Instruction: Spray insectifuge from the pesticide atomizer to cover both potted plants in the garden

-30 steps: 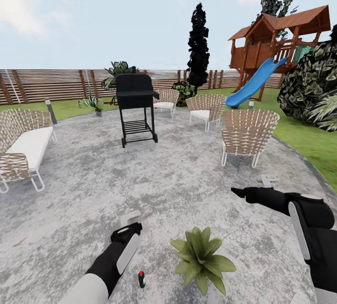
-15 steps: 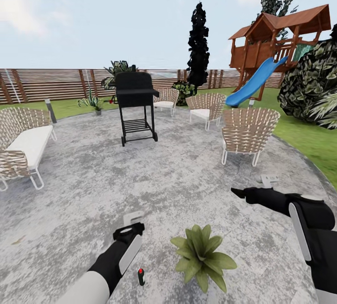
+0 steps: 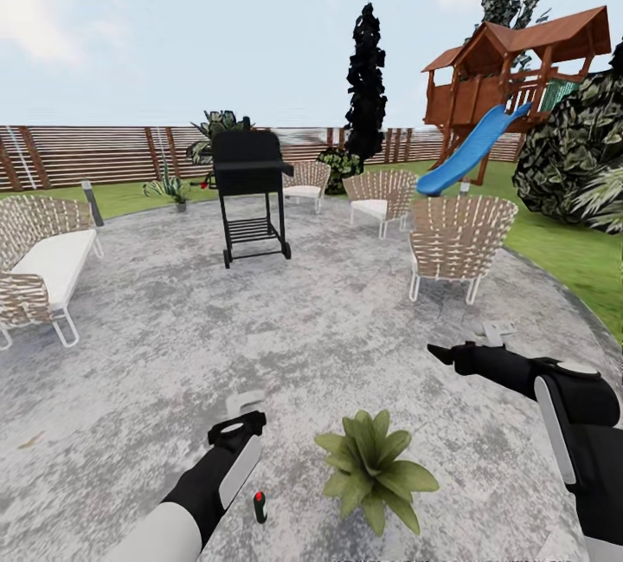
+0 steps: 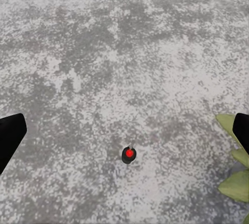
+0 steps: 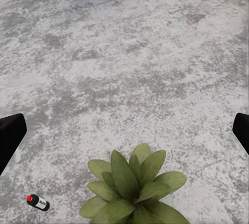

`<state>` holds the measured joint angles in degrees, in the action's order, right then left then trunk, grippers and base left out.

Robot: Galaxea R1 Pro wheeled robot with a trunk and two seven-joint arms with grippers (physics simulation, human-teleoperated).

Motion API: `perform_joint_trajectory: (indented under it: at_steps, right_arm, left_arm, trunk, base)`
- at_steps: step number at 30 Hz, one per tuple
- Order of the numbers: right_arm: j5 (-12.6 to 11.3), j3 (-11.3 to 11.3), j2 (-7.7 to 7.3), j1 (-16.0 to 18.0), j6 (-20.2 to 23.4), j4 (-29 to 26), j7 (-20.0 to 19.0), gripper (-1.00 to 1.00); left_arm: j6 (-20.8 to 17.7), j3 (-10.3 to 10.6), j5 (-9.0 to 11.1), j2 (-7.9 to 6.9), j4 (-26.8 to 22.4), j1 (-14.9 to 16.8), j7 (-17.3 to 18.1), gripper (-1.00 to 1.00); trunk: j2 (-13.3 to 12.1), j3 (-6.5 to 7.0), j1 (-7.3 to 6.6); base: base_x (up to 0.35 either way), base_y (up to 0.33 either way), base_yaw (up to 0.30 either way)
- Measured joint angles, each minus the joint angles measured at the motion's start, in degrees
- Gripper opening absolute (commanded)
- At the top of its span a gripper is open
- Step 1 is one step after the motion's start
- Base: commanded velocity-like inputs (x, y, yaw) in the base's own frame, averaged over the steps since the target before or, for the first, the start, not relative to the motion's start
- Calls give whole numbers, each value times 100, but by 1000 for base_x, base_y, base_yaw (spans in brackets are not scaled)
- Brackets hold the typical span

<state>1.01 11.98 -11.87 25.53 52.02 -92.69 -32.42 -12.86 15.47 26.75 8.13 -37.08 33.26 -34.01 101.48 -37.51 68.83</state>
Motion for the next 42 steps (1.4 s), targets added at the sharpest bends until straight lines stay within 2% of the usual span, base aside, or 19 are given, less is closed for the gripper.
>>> perform_joint_trajectory:
  at_steps: [9, 14, 29, 32, 34, 36, 37, 39, 41, 42]
  right_arm:
    - [-6, -10, 11, -13, -12, 0, -7, 100]
    - [-6, -9, 1, -16, -26, 0, -10, 100]
    - [-2, 0, 18, -14, -34, 0, -8, 100]
    - [-3, -4, 41, -16, -36, 0, -8, 100]
    - [-5, -9, 45, -17, -34, 0, -8, 100]
    - [-6, -13, 46, -17, -31, 0, -8, 100]
    - [-4, -13, 45, -17, -30, 0, -8, 100]
    - [-5, -15, 45, -18, -30, 0, -8, 100]
    - [-6, -16, 44, -17, -29, 0, -8, 100]
    - [-5, -17, 42, -17, -27, 0, -8, 100]
  left_arm:
    - [9, -26, 0, -11, 135, -6, 12, 100]
    - [175, -47, -4, -16, 304, 0, 14, 100]
    - [250, -45, -52, -17, 347, 1, -106, 100]
    - [264, 14, -67, 18, 295, -5, -524, 100]
    - [322, 223, -33, 46, 83, -43, -996, 100]
    - [331, 388, -9, 35, -264, -192, -1176, 100]
    - [313, 454, 4, 27, -572, -324, -1242, 100]
    - [262, 498, 28, 28, -846, -444, -1282, 100]
    - [160, 539, 182, 6, -1141, -582, -1325, 100]
    - [118, 538, 330, -35, -1239, -652, -1330, 100]
  trunk:
    - [361, -162, 198]
    - [562, -251, 308]
    - [1163, -521, 637]
    - [1284, -575, 703]
    - [1364, -610, 747]
    - [1444, -646, 791]
    - [1484, -664, 813]
    - [1564, -700, 857]
    - [1645, -736, 901]
    - [1685, -754, 923]
  base:
    - [0, 0, -108]
    - [0, 0, -8]
    - [0, 0, 0]
    - [0, 0, 0]
    - [0, 0, 0]
    - [0, 0, 0]
    - [0, 0, 0]
    - [0, 0, 0]
    - [0, 0, 0]
    - [0, 0, 0]
